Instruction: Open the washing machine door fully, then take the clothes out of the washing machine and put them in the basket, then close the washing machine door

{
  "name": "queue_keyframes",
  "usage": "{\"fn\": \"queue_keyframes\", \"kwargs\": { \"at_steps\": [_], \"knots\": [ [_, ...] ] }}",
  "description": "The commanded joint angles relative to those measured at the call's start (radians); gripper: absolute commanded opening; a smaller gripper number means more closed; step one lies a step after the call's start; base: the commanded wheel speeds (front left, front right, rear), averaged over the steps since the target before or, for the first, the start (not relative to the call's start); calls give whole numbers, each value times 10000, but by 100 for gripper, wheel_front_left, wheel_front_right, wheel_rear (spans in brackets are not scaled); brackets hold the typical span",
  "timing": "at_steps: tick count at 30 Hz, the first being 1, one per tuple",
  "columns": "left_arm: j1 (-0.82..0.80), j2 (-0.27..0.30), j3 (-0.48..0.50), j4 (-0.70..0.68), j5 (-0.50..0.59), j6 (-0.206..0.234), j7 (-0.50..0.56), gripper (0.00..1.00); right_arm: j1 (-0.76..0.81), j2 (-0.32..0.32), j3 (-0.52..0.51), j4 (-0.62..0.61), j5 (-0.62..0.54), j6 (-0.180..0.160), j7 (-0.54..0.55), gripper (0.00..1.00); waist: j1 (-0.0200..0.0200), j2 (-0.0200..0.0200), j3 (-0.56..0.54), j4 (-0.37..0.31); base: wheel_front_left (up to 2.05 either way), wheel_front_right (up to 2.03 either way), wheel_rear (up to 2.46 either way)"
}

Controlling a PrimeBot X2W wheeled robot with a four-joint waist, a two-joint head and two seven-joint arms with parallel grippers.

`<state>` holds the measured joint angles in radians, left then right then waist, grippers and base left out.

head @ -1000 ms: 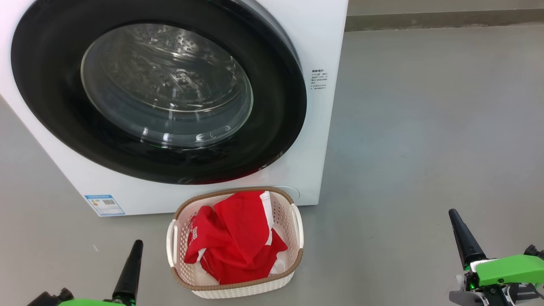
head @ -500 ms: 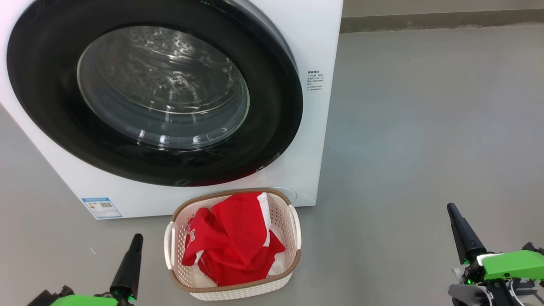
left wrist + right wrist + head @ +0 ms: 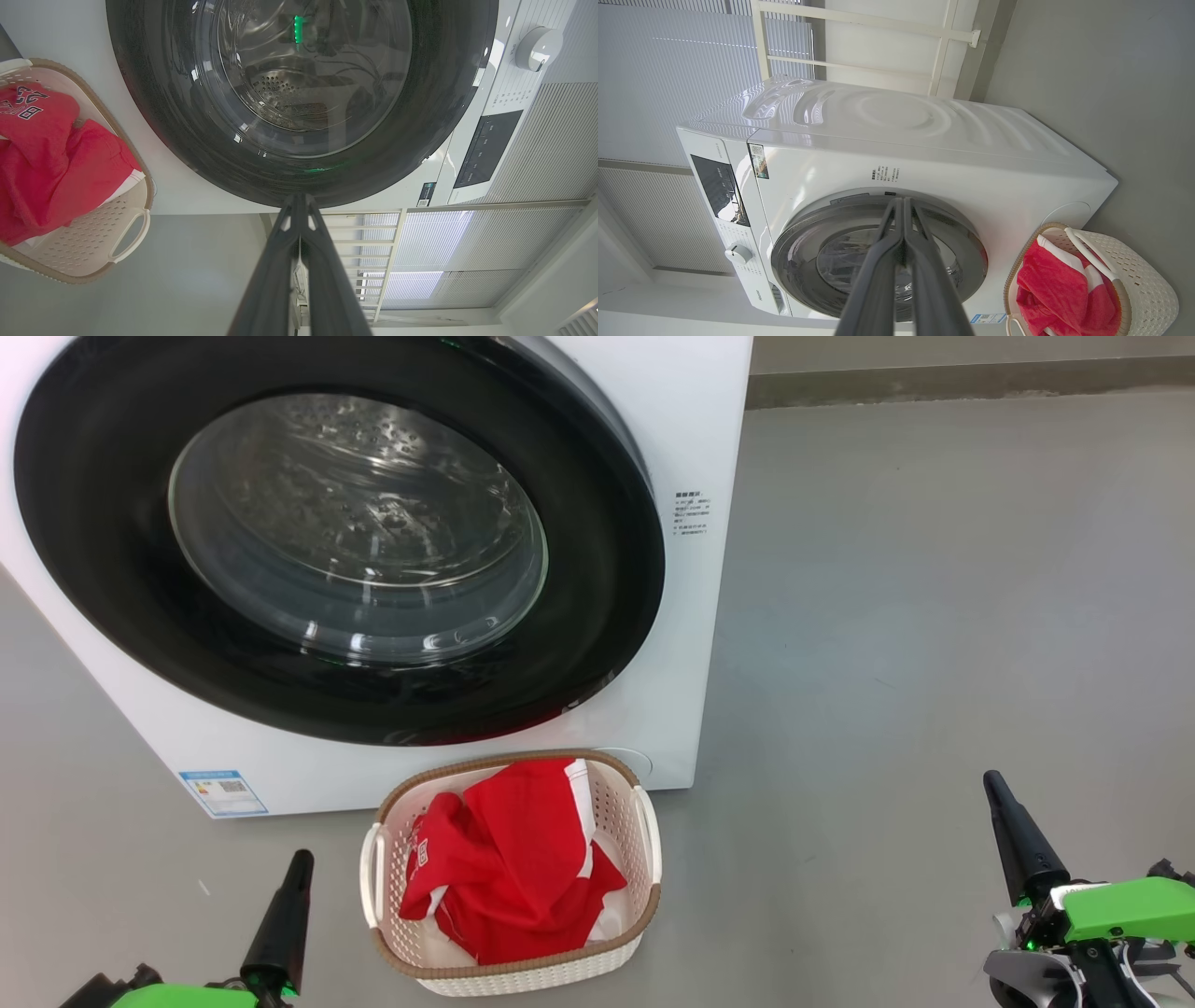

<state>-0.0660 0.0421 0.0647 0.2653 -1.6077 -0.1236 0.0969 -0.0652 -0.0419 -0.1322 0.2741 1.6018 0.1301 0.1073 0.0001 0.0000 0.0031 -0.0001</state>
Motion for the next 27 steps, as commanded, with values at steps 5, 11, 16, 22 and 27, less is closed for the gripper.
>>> {"fn": "queue_keyframes", "kwargs": {
  "at_steps": [5,11,16,22,27],
  "knots": [
    [-409,169,374,-207,-105,-71,69,0,-427,-83,176,-293,62,6,65,0,0,0,0,1,0,0,0],
    [-410,162,385,-206,-96,-71,78,0,-427,-83,177,-293,63,6,65,0,0,0,0,1,0,0,0],
    [-411,157,393,-206,-90,-71,84,0,-427,-83,178,-293,63,6,64,0,0,0,0,1,0,0,0],
    [-412,150,402,-206,-82,-71,91,0,-427,-83,179,-293,64,6,64,0,0,0,0,1,0,0,0],
    [-412,146,407,-205,-78,-71,96,0,-427,-83,179,-293,64,6,63,0,0,0,0,1,0,0,0]
  ]
}}
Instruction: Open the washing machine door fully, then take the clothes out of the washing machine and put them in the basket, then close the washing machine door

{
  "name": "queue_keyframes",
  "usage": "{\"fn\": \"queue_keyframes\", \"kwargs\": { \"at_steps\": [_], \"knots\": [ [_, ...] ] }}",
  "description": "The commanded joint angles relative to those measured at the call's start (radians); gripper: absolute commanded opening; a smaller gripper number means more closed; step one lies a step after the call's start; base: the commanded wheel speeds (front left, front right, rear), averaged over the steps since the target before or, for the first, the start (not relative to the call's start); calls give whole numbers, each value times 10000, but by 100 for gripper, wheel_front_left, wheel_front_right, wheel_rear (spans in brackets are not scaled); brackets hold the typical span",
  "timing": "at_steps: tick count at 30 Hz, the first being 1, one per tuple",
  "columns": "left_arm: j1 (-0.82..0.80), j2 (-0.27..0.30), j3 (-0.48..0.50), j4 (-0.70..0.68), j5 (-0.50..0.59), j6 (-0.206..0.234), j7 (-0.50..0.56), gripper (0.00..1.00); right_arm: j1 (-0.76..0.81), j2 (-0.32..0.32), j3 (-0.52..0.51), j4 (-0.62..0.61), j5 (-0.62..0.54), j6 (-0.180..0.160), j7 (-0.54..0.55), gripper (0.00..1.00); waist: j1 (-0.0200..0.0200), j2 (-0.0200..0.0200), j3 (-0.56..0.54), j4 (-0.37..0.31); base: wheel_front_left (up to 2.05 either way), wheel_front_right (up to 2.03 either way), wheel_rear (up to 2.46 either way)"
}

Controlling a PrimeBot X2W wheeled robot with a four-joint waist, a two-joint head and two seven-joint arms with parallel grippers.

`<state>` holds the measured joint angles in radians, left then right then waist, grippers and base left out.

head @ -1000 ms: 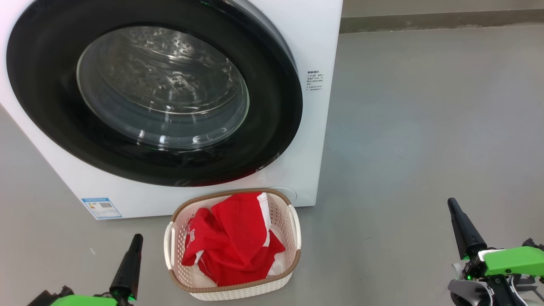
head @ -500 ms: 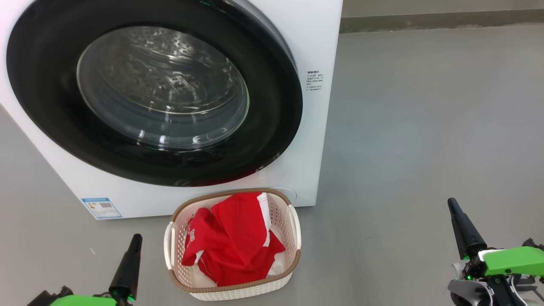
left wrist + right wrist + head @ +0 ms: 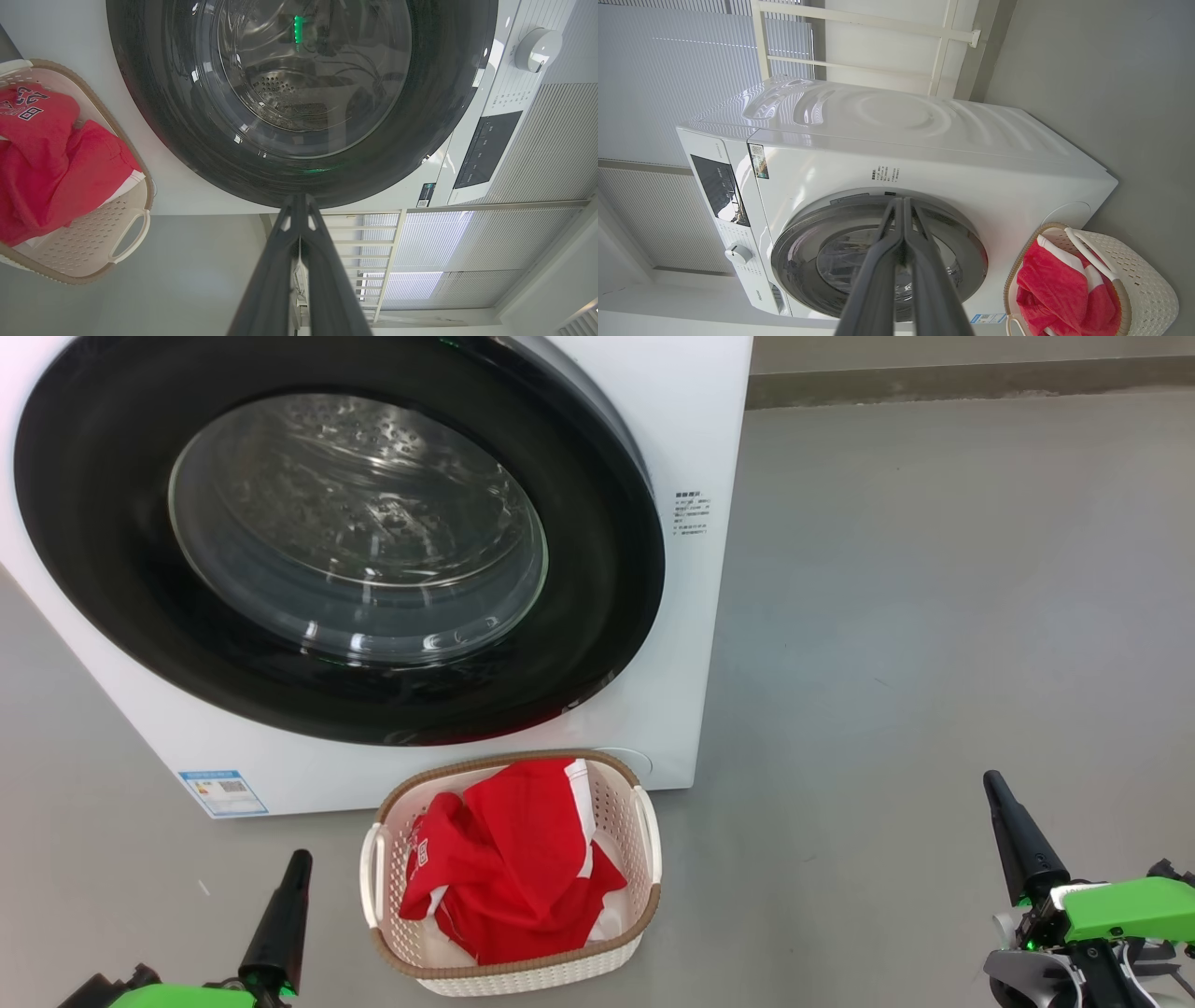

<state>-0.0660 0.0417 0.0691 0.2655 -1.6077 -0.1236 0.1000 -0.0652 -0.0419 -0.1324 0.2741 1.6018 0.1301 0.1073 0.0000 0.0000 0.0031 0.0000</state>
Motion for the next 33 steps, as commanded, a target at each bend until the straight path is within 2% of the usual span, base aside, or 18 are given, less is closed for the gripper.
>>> {"fn": "queue_keyframes", "kwargs": {
  "at_steps": [1,33],
  "knots": [
    [-412,149,365,-207,-76,-71,66,0,-427,-83,181,-293,64,6,63,0,0,0,0,0,0,0,0],
    [-416,124,401,-206,-46,-71,95,0,-427,-83,184,-294,66,6,61,0,0,0,0,0,0,0,0]
  ]
}}
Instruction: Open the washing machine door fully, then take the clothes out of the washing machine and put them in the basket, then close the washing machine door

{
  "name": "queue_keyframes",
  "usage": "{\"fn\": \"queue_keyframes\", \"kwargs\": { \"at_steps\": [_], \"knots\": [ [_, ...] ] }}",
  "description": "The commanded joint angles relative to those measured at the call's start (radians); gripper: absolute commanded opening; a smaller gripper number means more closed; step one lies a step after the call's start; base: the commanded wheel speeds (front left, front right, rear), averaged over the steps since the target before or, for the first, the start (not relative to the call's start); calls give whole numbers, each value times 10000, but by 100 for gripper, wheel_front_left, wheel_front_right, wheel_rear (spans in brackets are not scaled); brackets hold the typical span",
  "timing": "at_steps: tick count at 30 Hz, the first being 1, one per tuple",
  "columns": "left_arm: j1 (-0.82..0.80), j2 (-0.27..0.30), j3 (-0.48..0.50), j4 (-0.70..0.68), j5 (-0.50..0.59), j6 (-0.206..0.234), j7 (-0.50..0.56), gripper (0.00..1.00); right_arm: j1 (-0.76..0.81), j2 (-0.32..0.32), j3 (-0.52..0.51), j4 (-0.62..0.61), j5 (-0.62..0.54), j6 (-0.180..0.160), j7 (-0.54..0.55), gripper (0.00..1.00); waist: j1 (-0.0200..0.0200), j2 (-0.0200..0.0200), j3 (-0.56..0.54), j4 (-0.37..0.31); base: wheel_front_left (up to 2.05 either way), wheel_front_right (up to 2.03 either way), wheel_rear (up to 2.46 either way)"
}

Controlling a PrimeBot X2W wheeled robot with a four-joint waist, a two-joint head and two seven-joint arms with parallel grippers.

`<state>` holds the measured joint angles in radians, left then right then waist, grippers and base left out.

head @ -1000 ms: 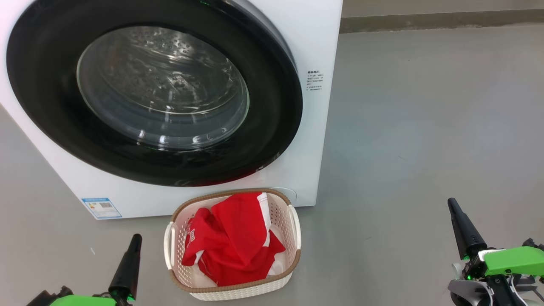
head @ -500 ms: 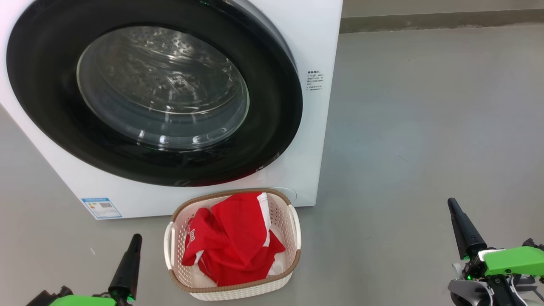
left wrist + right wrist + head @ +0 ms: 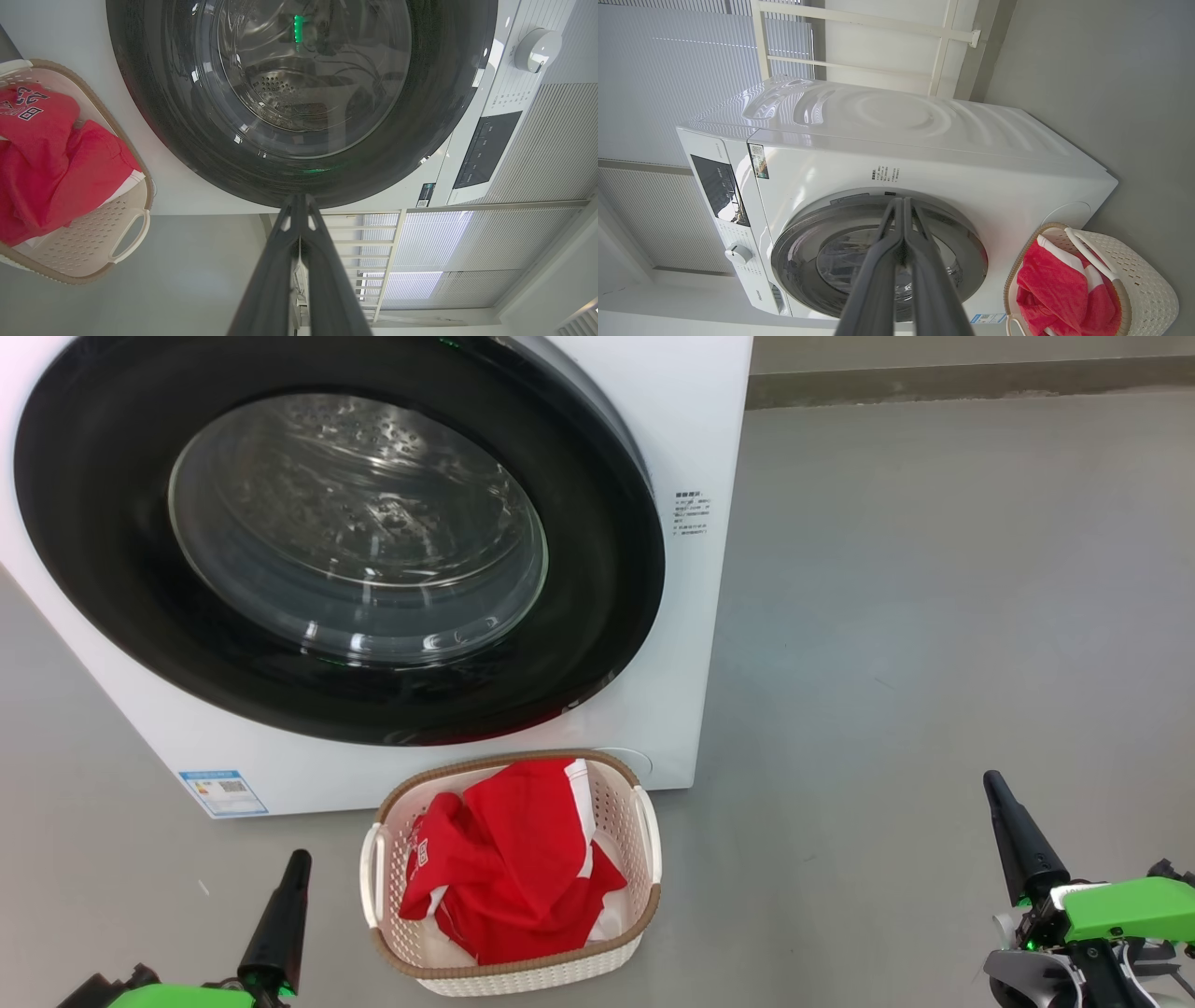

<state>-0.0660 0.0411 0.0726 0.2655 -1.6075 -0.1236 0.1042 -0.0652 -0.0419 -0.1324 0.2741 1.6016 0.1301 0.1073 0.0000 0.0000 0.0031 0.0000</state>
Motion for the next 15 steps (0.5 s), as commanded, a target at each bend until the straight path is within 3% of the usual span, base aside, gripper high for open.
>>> {"fn": "queue_keyframes", "kwargs": {
  "at_steps": [1,15],
  "knots": [
    [-416,129,367,-206,-47,-71,54,0,-427,-83,184,-294,68,6,61,0,0,0,0,0,0,0,0],
    [-417,122,377,-206,-39,-71,62,0,-427,-83,185,-294,69,6,61,0,0,0,0,0,0,0,0]
  ]
}}
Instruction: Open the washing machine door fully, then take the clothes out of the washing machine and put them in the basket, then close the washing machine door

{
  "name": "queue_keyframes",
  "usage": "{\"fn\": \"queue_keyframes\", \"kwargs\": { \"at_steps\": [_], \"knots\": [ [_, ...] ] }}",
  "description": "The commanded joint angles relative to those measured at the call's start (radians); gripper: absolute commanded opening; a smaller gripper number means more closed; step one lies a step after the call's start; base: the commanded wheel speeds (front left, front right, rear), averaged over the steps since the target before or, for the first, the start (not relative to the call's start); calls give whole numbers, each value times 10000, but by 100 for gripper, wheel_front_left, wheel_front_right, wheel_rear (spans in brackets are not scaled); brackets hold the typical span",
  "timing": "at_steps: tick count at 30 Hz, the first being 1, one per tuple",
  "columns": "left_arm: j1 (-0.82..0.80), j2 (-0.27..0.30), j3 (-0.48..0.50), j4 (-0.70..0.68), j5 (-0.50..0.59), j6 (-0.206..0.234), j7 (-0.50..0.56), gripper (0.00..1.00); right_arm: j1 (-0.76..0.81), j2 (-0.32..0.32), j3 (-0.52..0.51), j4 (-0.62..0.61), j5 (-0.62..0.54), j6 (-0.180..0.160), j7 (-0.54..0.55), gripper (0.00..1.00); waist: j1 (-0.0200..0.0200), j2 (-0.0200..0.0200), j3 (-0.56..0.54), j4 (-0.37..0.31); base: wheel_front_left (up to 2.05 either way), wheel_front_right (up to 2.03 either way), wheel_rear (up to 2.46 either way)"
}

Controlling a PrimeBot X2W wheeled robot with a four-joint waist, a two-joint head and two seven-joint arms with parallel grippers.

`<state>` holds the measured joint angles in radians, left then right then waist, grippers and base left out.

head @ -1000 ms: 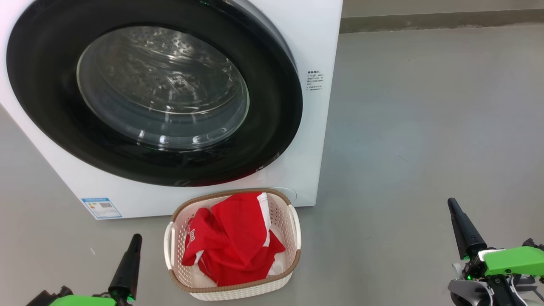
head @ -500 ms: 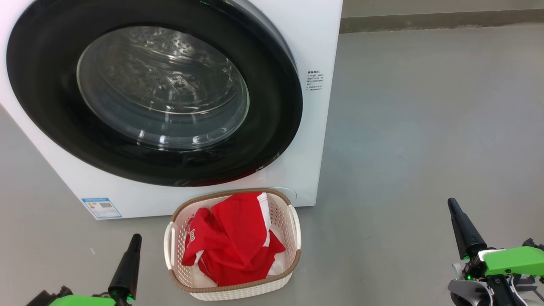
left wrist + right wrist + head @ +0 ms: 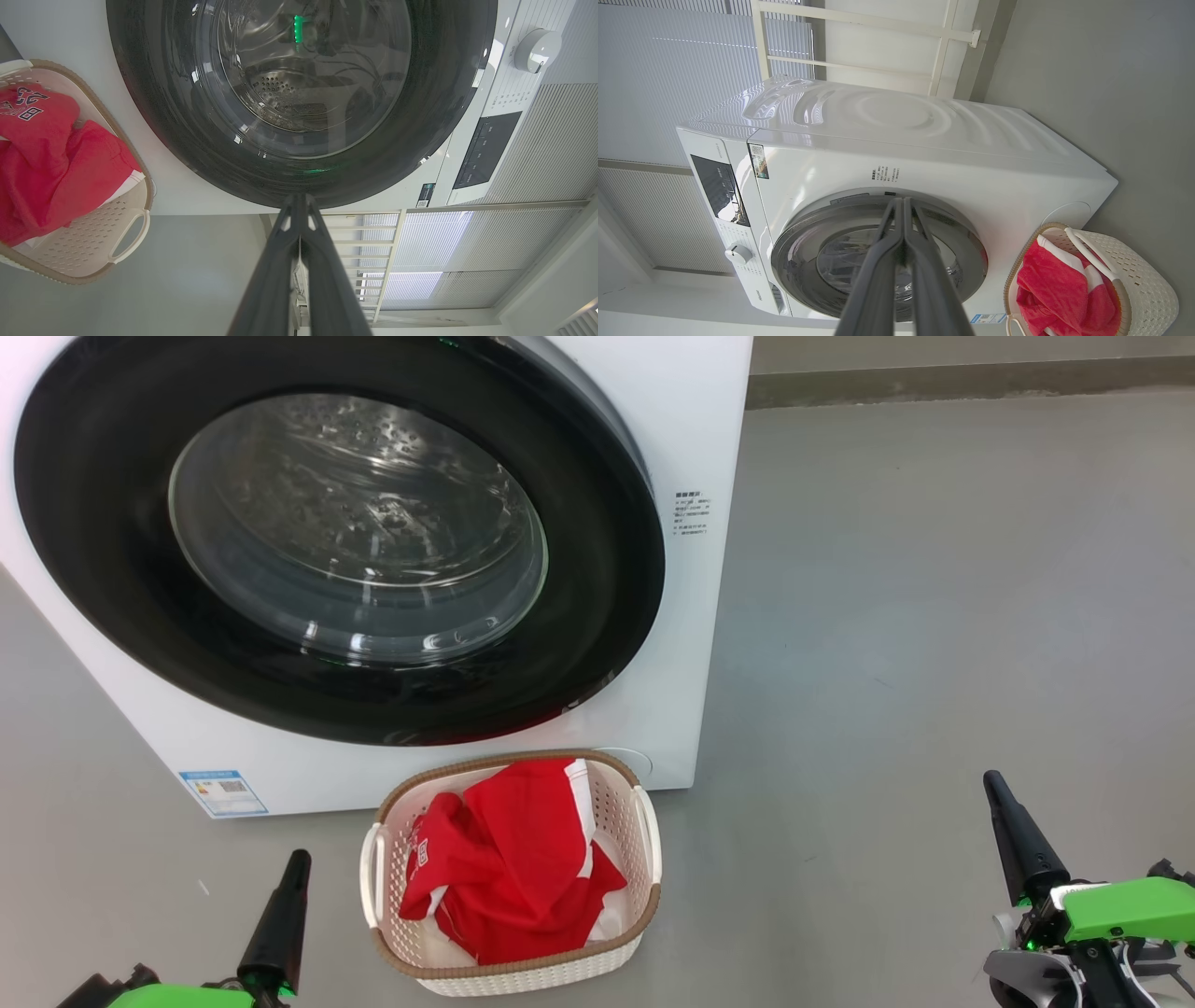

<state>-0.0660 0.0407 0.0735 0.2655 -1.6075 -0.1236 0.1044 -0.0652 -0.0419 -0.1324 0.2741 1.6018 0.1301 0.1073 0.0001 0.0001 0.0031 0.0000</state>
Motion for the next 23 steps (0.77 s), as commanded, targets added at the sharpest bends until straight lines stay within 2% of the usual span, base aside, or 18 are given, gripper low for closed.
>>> {"fn": "queue_keyframes", "kwargs": {
  "at_steps": [1,23],
  "knots": [
    [-417,126,369,-206,-38,-71,61,0,-427,-83,185,-294,67,6,61,0,-1,-1,0,0,0,0,0],
    [-418,117,382,-205,-27,-71,71,0,-427,-83,185,-294,68,6,60,0,-1,-1,0,0,0,0,0]
  ]
}}
